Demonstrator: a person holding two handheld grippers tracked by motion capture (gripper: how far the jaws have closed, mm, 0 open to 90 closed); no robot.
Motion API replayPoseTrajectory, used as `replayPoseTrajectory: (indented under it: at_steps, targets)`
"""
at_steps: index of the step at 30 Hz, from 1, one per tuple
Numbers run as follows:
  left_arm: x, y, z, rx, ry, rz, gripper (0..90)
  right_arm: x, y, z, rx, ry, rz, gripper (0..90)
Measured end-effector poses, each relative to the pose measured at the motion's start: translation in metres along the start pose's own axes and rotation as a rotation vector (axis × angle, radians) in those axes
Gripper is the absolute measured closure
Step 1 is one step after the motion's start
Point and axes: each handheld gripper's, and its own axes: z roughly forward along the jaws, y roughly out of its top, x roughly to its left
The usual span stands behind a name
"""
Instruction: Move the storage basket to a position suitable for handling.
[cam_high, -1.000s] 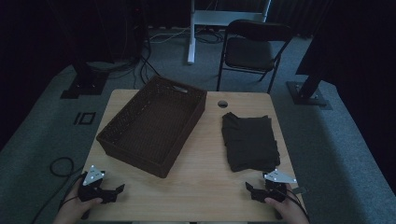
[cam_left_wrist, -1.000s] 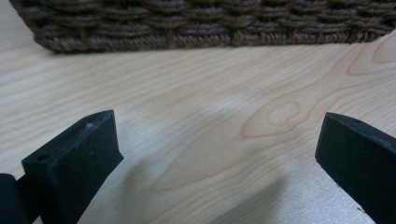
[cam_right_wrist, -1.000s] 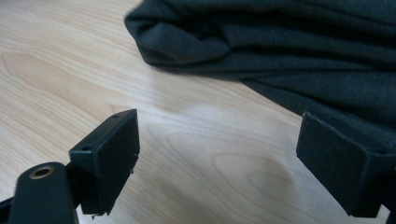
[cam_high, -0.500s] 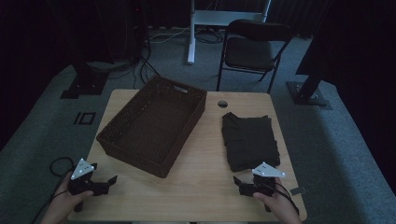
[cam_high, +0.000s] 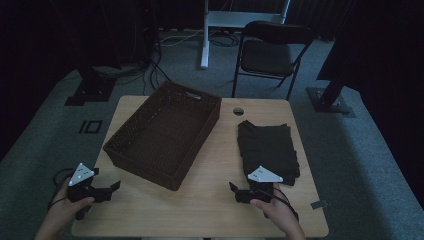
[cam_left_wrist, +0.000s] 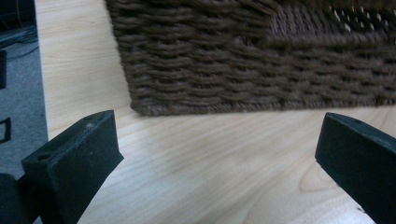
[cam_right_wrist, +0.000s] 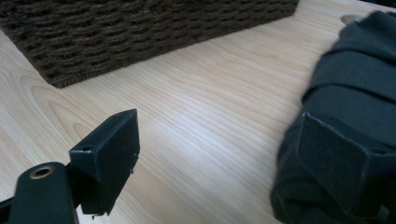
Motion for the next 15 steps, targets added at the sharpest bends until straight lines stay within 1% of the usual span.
replayPoseTrajectory:
  at_steps: [2,4,6,8,9,10,12,13,15]
  targets:
    - [0.002,0.0,0.0,-0.003,0.004,-0.006,0.0,0.002,0.002,0.002,0.001,0.002,-0.002,13.1]
    - [0.007,0.0,0.001,-0.001,0.012,-0.007,0.0,0.01,0.006,0.008,0.002,0.011,-0.014,13.2]
    - [0.01,-0.001,0.002,0.006,0.022,-0.005,0.0,0.012,0.008,0.009,0.002,0.014,-0.015,13.2]
    - [0.014,0.001,0.003,0.006,0.027,0.004,0.0,0.02,0.013,0.014,-0.006,0.025,-0.018,13.2]
    - [0.014,0.001,0.003,0.006,0.027,0.004,0.0,0.02,0.013,0.014,-0.006,0.025,-0.018,13.2]
    - [0.015,0.002,0.003,0.004,0.029,0.009,0.0,0.024,0.016,0.018,-0.007,0.027,-0.029,13.2]
    - [0.018,0.006,0.003,-0.007,0.037,0.011,0.0,0.026,0.018,0.019,-0.007,0.027,-0.033,13.2]
    - [0.022,0.011,0.002,-0.022,0.038,0.012,0.0,0.031,0.024,0.022,-0.01,0.026,-0.039,13.2]
    - [0.023,0.013,0.002,-0.029,0.037,0.012,0.0,0.032,0.026,0.023,-0.012,0.025,-0.04,13.2]
